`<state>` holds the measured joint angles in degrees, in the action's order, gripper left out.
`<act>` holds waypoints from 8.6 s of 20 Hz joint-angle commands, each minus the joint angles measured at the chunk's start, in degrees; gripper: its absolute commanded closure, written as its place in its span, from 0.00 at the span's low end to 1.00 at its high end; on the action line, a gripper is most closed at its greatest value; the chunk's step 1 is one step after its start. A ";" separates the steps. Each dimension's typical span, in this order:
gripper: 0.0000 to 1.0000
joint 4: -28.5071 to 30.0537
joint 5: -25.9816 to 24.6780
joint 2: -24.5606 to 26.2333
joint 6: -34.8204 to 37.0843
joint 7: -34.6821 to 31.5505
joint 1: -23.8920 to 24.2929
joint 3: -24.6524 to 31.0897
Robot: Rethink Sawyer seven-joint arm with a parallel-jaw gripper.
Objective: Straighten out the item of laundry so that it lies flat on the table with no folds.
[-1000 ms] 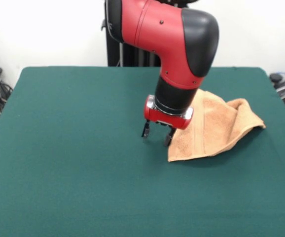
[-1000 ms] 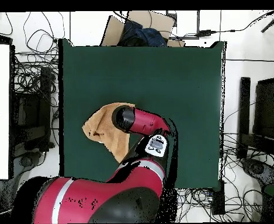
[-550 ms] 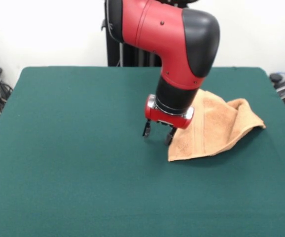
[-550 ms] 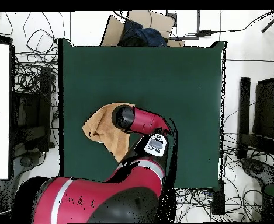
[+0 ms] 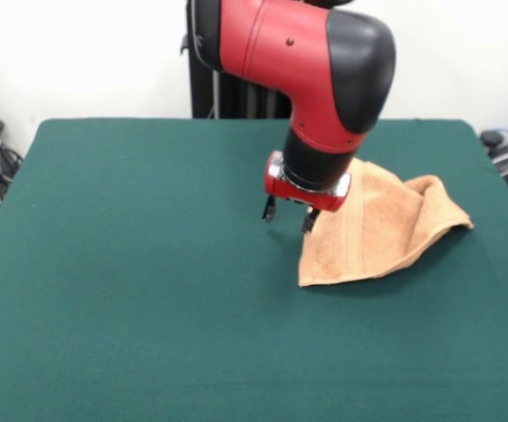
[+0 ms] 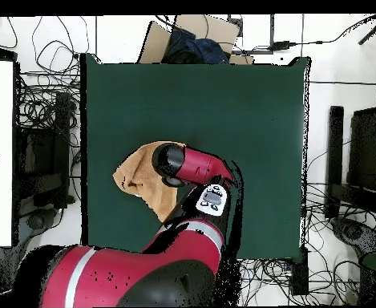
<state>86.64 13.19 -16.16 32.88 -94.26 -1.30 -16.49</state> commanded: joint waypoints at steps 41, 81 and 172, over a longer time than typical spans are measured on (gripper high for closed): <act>0.00 -4.44 9.58 9.20 -9.29 -15.58 -2.01 3.73; 0.00 -1.26 3.95 15.26 -28.75 -11.50 7.77 15.57; 1.00 -4.00 0.28 17.29 -29.86 -16.88 6.86 14.53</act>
<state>84.90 14.07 -16.75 29.72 -95.88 5.63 -6.52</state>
